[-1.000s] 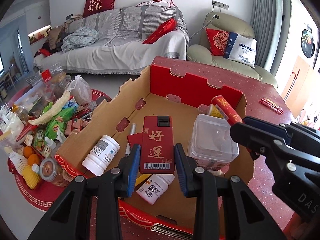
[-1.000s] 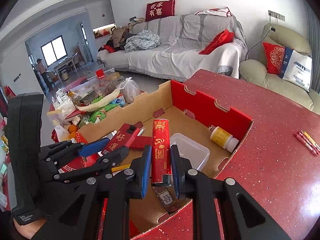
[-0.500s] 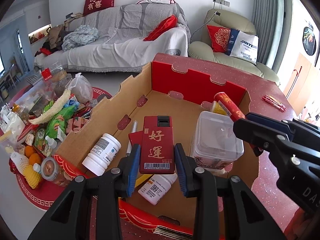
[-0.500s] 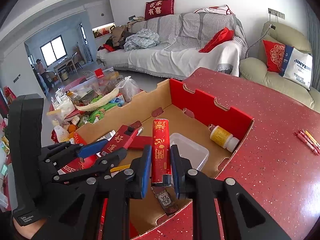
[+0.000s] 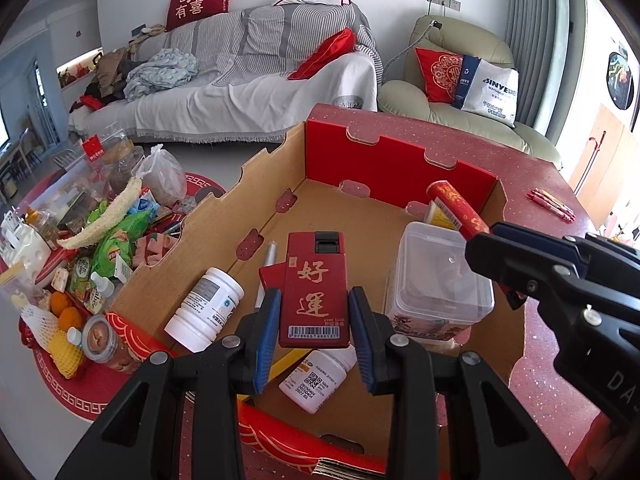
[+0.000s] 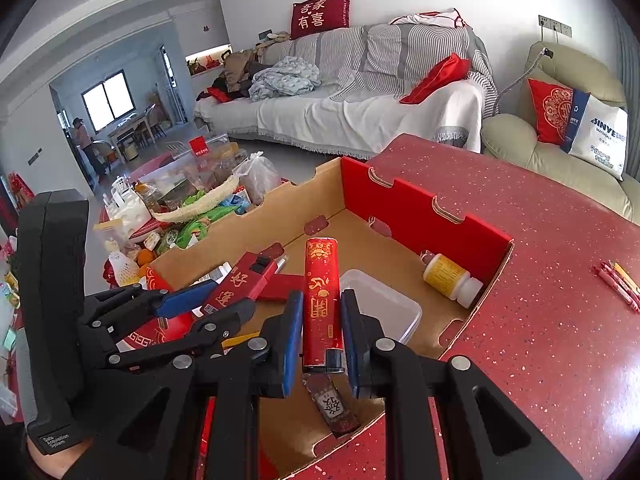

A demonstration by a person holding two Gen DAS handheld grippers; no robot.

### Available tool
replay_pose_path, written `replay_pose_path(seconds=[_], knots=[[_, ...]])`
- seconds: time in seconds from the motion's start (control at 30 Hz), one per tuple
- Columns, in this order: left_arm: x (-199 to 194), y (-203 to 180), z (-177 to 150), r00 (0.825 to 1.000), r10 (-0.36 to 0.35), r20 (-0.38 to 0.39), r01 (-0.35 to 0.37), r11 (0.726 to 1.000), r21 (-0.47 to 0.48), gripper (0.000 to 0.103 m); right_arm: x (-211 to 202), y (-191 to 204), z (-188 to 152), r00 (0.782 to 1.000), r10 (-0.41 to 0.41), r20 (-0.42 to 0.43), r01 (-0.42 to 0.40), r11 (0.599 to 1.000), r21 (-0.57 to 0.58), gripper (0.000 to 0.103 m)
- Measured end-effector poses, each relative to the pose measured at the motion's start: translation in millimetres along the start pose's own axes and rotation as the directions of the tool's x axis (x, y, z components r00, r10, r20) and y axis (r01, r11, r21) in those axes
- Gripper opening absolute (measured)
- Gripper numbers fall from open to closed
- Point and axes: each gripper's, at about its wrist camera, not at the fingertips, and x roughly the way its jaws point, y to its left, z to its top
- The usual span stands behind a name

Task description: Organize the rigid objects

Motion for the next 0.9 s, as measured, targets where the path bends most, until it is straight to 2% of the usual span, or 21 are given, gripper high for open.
replay_pose_path(seconds=[0.9], knots=[[4.2, 8.4, 1.8, 1.0, 0.008, -0.002, -0.008, 1.0, 0.0, 0.037, 2.6, 0.1, 2.9, 1.0, -0.001, 0.0, 0.001, 1.0, -0.001, 0.02]])
